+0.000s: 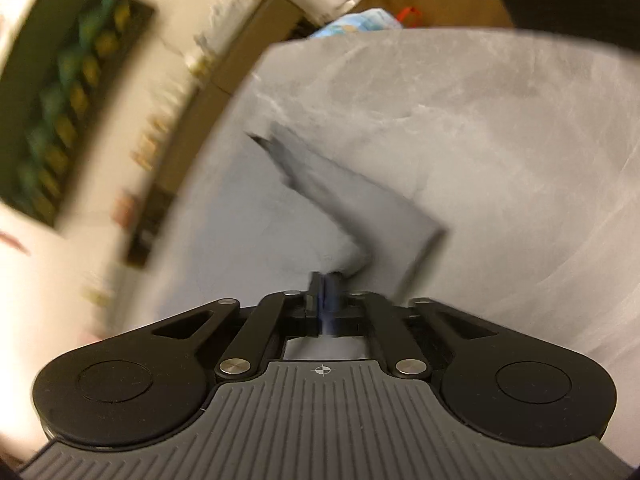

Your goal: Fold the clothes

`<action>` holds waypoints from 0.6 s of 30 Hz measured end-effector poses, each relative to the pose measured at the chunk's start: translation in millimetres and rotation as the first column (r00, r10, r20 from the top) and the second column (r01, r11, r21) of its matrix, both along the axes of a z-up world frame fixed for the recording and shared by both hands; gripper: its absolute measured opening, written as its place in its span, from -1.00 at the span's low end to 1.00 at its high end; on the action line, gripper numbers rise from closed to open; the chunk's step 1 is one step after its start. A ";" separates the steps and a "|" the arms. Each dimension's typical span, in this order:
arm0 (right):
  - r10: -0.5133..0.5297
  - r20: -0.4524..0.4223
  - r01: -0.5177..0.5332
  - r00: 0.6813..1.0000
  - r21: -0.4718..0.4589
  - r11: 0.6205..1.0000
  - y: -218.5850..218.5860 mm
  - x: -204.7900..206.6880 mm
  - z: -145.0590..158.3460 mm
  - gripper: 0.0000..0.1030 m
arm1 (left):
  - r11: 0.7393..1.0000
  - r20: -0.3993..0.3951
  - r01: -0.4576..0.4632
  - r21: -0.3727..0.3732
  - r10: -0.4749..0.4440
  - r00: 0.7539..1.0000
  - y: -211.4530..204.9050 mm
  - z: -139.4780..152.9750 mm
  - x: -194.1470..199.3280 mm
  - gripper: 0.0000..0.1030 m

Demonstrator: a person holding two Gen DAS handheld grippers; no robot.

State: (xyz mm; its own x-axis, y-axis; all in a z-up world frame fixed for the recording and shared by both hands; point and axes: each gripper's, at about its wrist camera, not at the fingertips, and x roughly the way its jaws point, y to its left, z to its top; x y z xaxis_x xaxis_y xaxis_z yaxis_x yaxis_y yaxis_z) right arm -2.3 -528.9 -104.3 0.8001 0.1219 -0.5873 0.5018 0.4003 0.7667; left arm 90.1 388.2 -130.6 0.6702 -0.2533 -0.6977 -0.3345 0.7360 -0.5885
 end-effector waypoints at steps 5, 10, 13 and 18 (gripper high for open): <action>-0.030 0.065 0.024 0.997 0.086 0.996 10.4 11.5 -10.7 0.53 | 1.000 0.010 0.011 -0.016 -0.011 1.000 2.1 -2.0 6.6 -0.23; 0.026 0.097 -0.025 0.995 -0.011 1.000 33.8 37.1 -12.5 0.17 | 1.000 0.009 0.017 -0.001 -0.017 1.000 -0.9 0.1 10.0 -0.23; 0.128 0.059 -0.121 0.990 -0.109 0.987 47.9 51.1 -11.5 -1.00 | 1.000 0.010 0.022 0.005 -0.022 1.000 -1.4 0.7 10.9 -0.23; 0.123 0.157 -0.061 0.980 -0.350 0.935 51.1 21.0 37.8 -1.00 | 1.000 0.013 0.031 -0.002 -0.031 0.999 -0.4 0.5 10.1 -0.23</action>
